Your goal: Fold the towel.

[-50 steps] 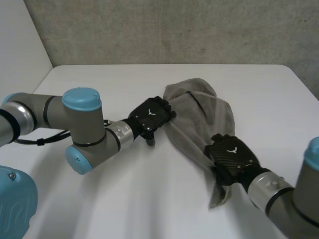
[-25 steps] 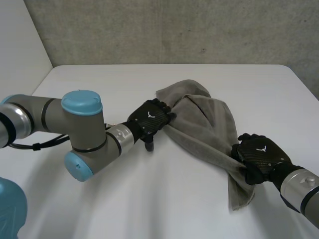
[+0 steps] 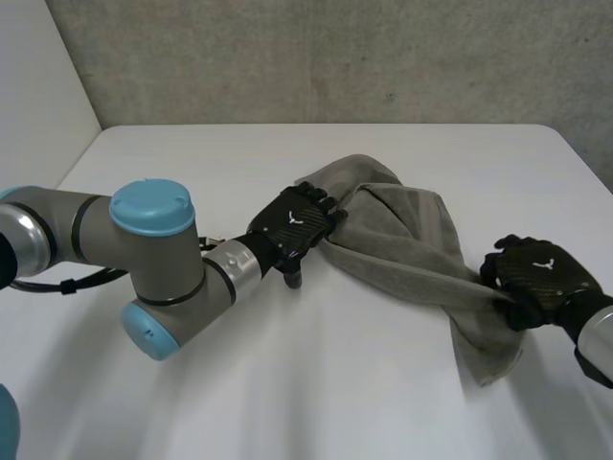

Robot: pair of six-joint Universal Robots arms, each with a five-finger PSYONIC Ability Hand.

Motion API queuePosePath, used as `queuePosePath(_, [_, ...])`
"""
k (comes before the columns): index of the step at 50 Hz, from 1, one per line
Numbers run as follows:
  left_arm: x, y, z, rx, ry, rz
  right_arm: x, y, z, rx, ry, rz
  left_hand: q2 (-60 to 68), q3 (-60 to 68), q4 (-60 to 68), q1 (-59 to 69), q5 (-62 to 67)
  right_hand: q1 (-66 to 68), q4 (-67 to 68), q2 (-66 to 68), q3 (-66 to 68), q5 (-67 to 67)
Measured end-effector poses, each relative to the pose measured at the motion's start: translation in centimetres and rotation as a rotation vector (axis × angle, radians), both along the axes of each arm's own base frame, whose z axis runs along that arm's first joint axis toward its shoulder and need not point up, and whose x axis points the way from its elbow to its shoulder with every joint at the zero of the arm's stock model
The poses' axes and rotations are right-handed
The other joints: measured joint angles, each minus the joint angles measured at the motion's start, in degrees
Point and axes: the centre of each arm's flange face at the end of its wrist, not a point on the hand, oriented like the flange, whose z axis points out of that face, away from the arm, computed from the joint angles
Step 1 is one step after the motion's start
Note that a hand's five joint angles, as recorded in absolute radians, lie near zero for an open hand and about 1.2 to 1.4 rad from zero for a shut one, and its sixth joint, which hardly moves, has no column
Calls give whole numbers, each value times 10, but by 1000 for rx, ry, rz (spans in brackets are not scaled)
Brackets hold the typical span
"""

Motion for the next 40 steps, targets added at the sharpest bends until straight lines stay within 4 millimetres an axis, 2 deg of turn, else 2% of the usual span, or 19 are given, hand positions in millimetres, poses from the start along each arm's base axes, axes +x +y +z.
queuePosePath(13, [-5, -30, -18, -63, 63, 127, -23, -15, 3, 4, -31, -47, 1, 0, 0, 0, 2, 0, 0, 0, 0, 0])
queuePosePath(17, [-8, -37, -28, -54, 74, 144, -24, -14, 1, 16, -42, -43, 53, 0, 0, 17, 56, 0, 0, 0, 0, 0])
queuePosePath(24, [-10, -39, -39, -38, 69, 135, -24, -13, -1, 26, -50, -35, 96, 0, 0, 63, 99, 0, 0, 0, 0, 0])
queuePosePath(32, [-12, -38, -46, -26, 65, 117, -23, -12, -3, 34, -52, -28, 230, 0, 0, 202, 228, 0, 0, 0, 0, 0])
queuePosePath(40, [-16, -32, -47, 23, 81, 57, -22, -12, -5, 44, -58, -20, 239, 0, 0, 212, 238, 0, 0, 0, 0, 0])
